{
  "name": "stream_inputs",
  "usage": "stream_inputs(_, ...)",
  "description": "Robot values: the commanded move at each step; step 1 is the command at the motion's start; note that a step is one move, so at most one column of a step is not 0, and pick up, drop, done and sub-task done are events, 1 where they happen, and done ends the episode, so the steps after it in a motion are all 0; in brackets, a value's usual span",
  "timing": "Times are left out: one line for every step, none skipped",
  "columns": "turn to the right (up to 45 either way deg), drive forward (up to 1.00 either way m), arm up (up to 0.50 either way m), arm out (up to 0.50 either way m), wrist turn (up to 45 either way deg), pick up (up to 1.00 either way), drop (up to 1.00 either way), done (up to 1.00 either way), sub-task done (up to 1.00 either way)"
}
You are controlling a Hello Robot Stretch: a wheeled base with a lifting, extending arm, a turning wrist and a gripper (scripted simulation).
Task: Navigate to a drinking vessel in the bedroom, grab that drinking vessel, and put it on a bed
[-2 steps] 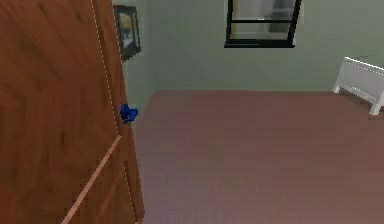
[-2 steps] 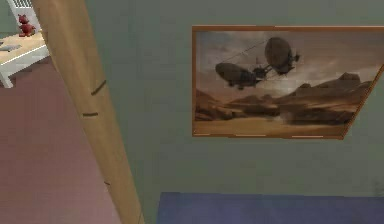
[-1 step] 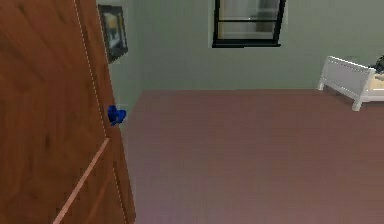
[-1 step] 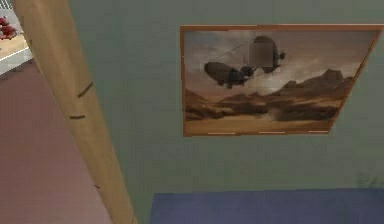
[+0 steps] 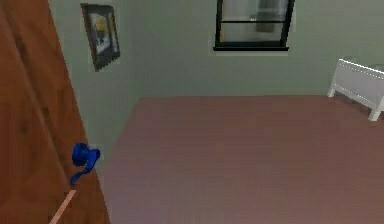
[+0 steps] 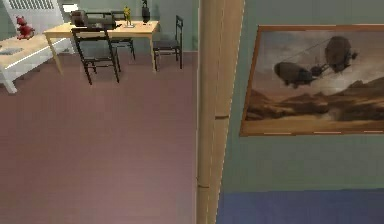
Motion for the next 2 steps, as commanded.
stream_inputs(33.0,0.00,0.00,0.00,0.0,0.00,0.00,0.00,0.00)
stream_inputs(0.0,0.55,0.00,0.00,0.0,0.00,0.00,0.00,0.00)
